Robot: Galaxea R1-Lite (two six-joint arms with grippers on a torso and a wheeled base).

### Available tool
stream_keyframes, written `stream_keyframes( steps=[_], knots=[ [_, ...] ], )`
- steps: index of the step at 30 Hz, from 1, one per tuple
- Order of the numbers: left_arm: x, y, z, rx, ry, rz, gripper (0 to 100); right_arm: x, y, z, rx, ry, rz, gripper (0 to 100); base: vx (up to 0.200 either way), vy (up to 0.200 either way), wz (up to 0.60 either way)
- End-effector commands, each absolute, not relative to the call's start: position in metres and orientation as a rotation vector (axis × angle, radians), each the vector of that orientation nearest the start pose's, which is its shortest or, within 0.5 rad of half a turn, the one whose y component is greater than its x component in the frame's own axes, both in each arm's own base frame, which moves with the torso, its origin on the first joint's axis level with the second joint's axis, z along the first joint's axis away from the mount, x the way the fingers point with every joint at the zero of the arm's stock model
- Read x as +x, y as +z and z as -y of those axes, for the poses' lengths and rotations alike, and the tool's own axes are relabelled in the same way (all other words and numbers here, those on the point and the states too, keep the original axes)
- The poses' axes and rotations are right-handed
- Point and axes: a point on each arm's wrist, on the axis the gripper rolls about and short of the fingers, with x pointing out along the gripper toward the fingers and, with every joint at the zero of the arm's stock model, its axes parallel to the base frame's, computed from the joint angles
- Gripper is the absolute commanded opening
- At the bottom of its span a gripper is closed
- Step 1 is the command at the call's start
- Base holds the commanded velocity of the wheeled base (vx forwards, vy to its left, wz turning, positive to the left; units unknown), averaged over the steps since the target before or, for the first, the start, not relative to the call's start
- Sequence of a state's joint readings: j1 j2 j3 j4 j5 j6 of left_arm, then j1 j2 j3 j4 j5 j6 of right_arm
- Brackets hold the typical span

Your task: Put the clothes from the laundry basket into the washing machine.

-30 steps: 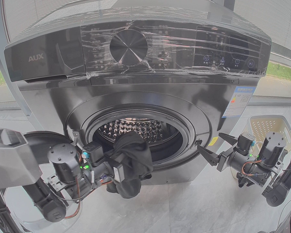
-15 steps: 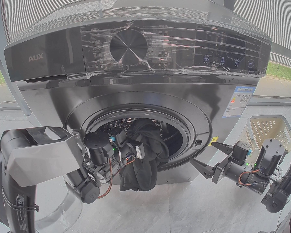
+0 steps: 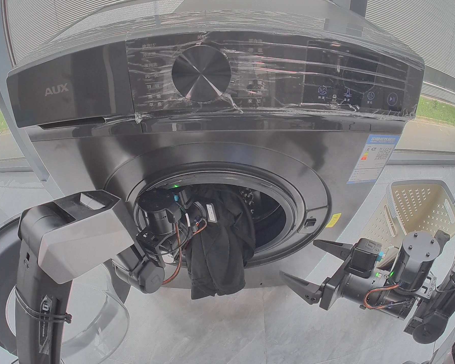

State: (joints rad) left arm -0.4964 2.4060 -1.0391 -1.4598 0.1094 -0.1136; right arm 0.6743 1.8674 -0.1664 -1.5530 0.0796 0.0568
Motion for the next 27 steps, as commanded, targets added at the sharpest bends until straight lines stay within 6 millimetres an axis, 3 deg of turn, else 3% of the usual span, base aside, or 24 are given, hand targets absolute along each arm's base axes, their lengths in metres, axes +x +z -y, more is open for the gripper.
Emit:
stream_keyframes(
  steps=[1, 10, 16, 21, 27],
  knots=[
    [0.402, 0.062, 0.199, -0.155, -0.358, 0.117, 0, 0.185, 0.085, -0.158, 0.016, 0.769, -0.181, 100, 0.000, 0.000, 0.00],
    [0.431, 0.060, 0.211, -0.160, -0.324, 0.124, 0, 0.178, 0.084, -0.166, 0.011, 0.809, -0.190, 100, 0.000, 0.000, 0.00],
    [0.455, 0.048, 0.214, -0.163, -0.287, 0.127, 0, 0.179, 0.084, -0.164, 0.011, 0.805, -0.190, 100, 0.000, 0.000, 0.00],
    [0.453, 0.038, 0.221, -0.179, -0.303, 0.108, 0, 0.180, 0.084, -0.164, 0.012, 0.803, -0.190, 100, 0.000, 0.000, 0.00],
    [0.445, 0.040, 0.232, -0.196, -0.326, 0.104, 0, 0.180, 0.083, -0.163, 0.012, 0.800, -0.191, 100, 0.000, 0.000, 0.00]
  ],
)
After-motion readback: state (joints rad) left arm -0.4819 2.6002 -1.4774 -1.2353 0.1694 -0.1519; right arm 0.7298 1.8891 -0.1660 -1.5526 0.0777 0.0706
